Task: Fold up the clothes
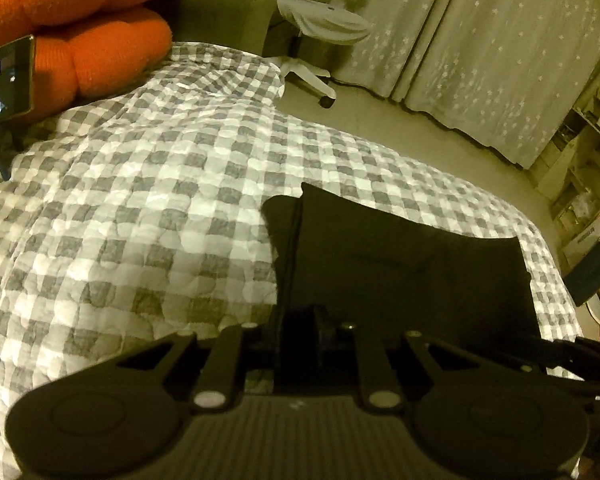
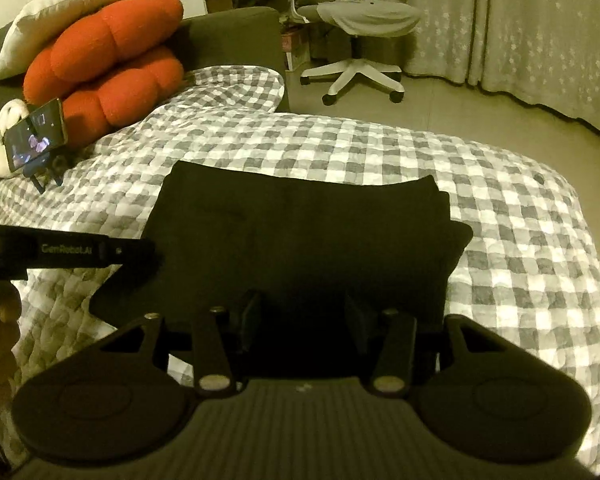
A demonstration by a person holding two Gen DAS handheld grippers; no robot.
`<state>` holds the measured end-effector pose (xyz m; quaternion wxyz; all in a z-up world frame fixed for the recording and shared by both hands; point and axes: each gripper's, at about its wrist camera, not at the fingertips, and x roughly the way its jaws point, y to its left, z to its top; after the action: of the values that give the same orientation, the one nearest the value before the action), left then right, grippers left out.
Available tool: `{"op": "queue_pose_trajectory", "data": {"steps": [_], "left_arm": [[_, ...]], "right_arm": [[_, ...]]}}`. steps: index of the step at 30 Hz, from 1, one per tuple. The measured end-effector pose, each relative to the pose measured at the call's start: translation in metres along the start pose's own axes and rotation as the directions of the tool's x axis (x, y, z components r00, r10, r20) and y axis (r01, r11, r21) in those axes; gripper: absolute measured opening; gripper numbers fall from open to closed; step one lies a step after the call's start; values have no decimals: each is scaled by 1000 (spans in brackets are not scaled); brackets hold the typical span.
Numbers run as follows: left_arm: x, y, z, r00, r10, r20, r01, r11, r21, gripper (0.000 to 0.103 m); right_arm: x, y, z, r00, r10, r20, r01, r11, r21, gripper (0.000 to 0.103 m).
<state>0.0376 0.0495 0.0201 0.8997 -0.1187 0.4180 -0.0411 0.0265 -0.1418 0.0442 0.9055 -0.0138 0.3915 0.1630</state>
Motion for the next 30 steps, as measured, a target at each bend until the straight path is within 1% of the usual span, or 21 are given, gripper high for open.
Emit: {"op": "queue_pose_trajectory", "data": {"steps": [3, 6, 9, 12, 17, 21, 23, 25, 28, 30], "left_arm": [[0, -1, 1, 1000, 2, -3, -2, 1000, 2, 16], [1, 1, 1, 1000, 1, -9, -1, 1000, -2, 16], [1, 3, 1, 1000, -4, -19, 3, 1000, -11, 18], [0, 9, 3, 999, -20, -33, 19, 999, -43, 18], [-4, 18, 8, 997, -56, -48, 51, 994, -94, 18], [-4, 19, 7, 997, -58, -60, 52, 994, -95, 18], [-4, 19, 7, 996, -60, -64, 54, 994, -96, 18], [-5, 20, 8, 996, -66, -65, 60, 993, -100, 18], [-8, 25, 12, 994, -83, -65, 75, 990, -121, 18], [-10, 29, 14, 993, -101, -65, 91, 986, -142, 18]], "right_arm": [[-4, 2, 0, 1000, 4, 12, -4, 1000, -12, 51], [-7, 8, -1, 999, 32, 24, -31, 999, -40, 51], [-7, 22, -4, 998, 66, 23, -63, 992, -111, 51], [-9, 35, -8, 997, 76, 34, -68, 980, -186, 51], [-15, 53, -14, 991, 117, 60, -93, 946, -312, 52], [-11, 68, -24, 990, 135, 33, -111, 913, -393, 53], [-8, 72, -27, 991, 132, 17, -113, 906, -407, 55], [-4, 74, -28, 993, 120, 5, -108, 905, -412, 55], [-8, 72, -26, 991, 134, 30, -110, 906, -408, 54], [-13, 76, -28, 988, 141, 64, -99, 893, -439, 53]]}}
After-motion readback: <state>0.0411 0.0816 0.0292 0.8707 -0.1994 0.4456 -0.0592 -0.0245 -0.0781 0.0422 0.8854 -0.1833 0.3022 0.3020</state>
